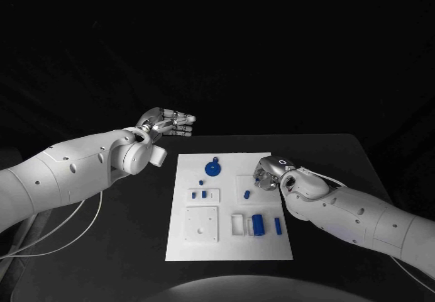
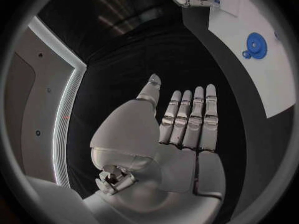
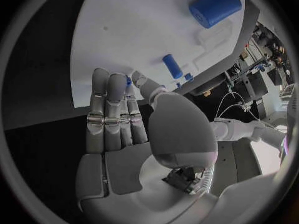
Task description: Assemble the parts on the task board
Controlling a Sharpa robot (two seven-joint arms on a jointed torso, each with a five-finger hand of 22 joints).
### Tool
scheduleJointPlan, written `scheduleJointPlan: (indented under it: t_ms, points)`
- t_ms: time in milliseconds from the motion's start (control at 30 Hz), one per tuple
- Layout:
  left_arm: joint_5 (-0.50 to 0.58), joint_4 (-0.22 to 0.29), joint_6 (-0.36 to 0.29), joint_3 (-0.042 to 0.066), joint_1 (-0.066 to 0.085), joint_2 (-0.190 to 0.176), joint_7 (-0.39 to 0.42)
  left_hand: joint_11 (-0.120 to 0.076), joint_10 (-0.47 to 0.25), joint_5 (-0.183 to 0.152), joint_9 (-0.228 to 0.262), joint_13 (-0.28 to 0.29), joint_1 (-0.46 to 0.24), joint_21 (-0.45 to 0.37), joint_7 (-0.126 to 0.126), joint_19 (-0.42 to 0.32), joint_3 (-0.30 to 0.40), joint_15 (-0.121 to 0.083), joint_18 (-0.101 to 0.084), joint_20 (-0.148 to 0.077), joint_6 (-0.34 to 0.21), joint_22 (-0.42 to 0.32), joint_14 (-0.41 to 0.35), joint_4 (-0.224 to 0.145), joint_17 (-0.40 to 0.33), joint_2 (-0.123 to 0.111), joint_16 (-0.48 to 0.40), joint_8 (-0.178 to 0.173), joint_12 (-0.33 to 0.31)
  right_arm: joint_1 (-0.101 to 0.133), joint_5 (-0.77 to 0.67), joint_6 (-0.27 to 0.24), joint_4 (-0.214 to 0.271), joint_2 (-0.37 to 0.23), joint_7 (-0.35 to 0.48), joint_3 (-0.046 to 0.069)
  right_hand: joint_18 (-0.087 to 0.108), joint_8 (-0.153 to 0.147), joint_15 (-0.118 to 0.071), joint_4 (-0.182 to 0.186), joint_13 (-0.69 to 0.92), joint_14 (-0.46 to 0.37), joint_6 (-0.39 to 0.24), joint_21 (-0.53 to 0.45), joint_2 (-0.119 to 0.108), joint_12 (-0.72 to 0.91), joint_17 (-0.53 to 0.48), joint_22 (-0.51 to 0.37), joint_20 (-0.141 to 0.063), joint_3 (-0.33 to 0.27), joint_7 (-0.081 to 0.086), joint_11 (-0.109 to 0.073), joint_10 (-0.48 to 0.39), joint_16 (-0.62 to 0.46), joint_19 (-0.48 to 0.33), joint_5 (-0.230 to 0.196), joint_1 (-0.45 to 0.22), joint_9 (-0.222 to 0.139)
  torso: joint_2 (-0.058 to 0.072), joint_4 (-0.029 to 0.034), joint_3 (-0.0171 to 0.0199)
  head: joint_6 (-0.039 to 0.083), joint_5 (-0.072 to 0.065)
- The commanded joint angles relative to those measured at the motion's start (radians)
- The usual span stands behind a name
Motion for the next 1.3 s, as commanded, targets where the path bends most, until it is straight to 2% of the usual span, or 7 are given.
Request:
scheduleJointPlan:
  t_ms: [33, 200, 600, 833, 867, 967, 1300]
  points:
    - [-0.006, 0.0, 0.018, 0.001, 0.001, 0.002, 0.005, 0.002, -0.007, -0.002, 0.0, 0.0, -0.004, 0.001, 0.0, -0.002, -0.001, 0.001, 0.016, 0.001, -0.007, -0.001, -0.002, 0.001, 0.001, 0.009, 0.004, -0.002, 0.001, -0.005, -0.027, -0.01, -0.004, 0.009, -0.002, -0.004, -0.025, -0.01, -0.009, -0.004, 0.001, -0.002, 0.015, 0.0, 0.009, -0.004, 0.003, 0.01, -0.012, 0.015, -0.001, -0.001, 0.009, 0.005, 0.003, -0.006, -0.004, -0.002, 0.0, 0.0002, -0.0001, 0.0, 0.0]
    - [-0.006, 0.0, 0.019, 0.001, 0.001, 0.002, 0.003, 0.002, -0.007, -0.002, 0.0, 0.0, -0.004, 0.001, 0.0, -0.002, -0.001, 0.001, 0.016, 0.001, -0.007, -0.001, -0.002, 0.001, 0.001, 0.009, 0.004, -0.002, 0.001, -0.005, -0.038, -0.006, -0.015, 0.016, -0.006, -0.008, -0.027, -0.007, -0.014, -0.015, 0.002, 0.0, 0.03, 0.003, 0.02, -0.003, 0.006, 0.019, -0.017, 0.033, -0.003, -0.007, 0.025, 0.008, 0.004, -0.006, 0.007, 0.0, 0.0, 0.0, -0.0002, -0.001, 0.0]
    - [-0.006, 0.0, 0.022, 0.001, 0.001, 0.002, -0.001, 0.002, -0.007, -0.002, 0.0, 0.0, -0.005, 0.001, 0.0, -0.002, -0.002, 0.001, 0.016, 0.001, -0.007, -0.002, -0.002, 0.002, 0.001, 0.009, 0.004, -0.002, 0.001, -0.008, -0.066, -0.003, -0.045, 0.032, -0.016, -0.022, -0.027, -0.009, -0.016, -0.049, 0.002, -0.003, 0.033, 0.008, 0.017, -0.003, 0.015, 0.076, -0.021, 0.082, -0.001, -0.006, 0.03, 0.007, -0.006, -0.006, -0.007, -0.001, 0.0, -0.0004, 0.0009, -0.003, 0.002]
    - [-0.006, 0.0, 0.023, 0.001, 0.001, 0.002, -0.004, 0.002, -0.008, -0.002, 0.0, 0.0, -0.005, 0.001, 0.0, -0.003, -0.003, 0.001, 0.016, 0.001, -0.008, -0.002, -0.003, 0.002, 0.001, 0.009, 0.004, -0.002, 0.001, -0.008, -0.076, 0.001, -0.055, 0.038, -0.016, -0.035, -0.018, -0.009, -0.015, -0.076, 0.003, -0.005, 0.037, 0.015, 0.011, -0.003, 0.018, 0.117, -0.019, 0.12, 0.001, -0.005, 0.038, 0.01, -0.012, -0.003, -0.002, 0.0, 0.0, -0.001, 0.0008, -0.004, 0.001]
    - [-0.006, 0.0, 0.023, 0.001, 0.001, 0.002, -0.004, 0.002, -0.008, -0.002, 0.0, 0.0, -0.005, 0.001, 0.0, -0.003, -0.003, 0.001, 0.016, 0.001, -0.008, -0.002, -0.003, 0.002, 0.001, 0.009, 0.004, -0.002, 0.001, -0.008, -0.078, -0.001, -0.056, 0.038, -0.016, -0.037, -0.017, -0.009, -0.016, -0.08, 0.003, -0.005, 0.04, 0.017, 0.011, -0.003, 0.018, 0.122, -0.02, 0.127, 0.001, -0.005, 0.041, 0.011, -0.012, 0.003, 0.002, 0.0, 0.0, -0.001, 0.0008, -0.004, 0.001]
    - [-0.007, 0.0, 0.023, 0.001, 0.001, 0.002, -0.005, 0.002, -0.008, -0.002, 0.0, 0.0, -0.005, 0.001, 0.0, -0.003, -0.003, 0.001, 0.016, 0.001, -0.008, -0.002, -0.003, 0.002, 0.001, 0.009, 0.004, -0.002, 0.001, -0.008, -0.082, -0.007, -0.058, 0.04, -0.015, -0.041, -0.012, -0.008, -0.02, -0.098, 0.004, 0.0, 0.056, 0.034, 0.005, -0.003, 0.021, 0.152, -0.024, 0.163, -0.001, -0.005, 0.06, 0.017, -0.009, 0.083, 0.002, 0.001, 0.0, -0.001, 0.0008, -0.004, 0.001]
    - [-0.007, 0.001, 0.023, 0.001, 0.001, 0.003, -0.005, 0.002, -0.008, -0.002, 0.0, 0.0, -0.005, 0.001, 0.0, -0.003, -0.003, 0.001, 0.016, 0.001, -0.008, -0.002, -0.003, 0.002, 0.001, 0.009, 0.004, -0.002, 0.001, -0.009, -0.096, -0.043, -0.055, 0.041, -0.019, -0.045, -0.007, -0.009, -0.027, -0.105, 0.005, 0.013, 0.089, 0.049, 0.003, -0.002, 0.028, 0.198, -0.03, 0.224, -0.012, -0.016, 0.092, 0.022, -0.003, 0.089, -0.025, 0.005, 0.0, -0.0008, 0.0007, -0.004, -0.001]
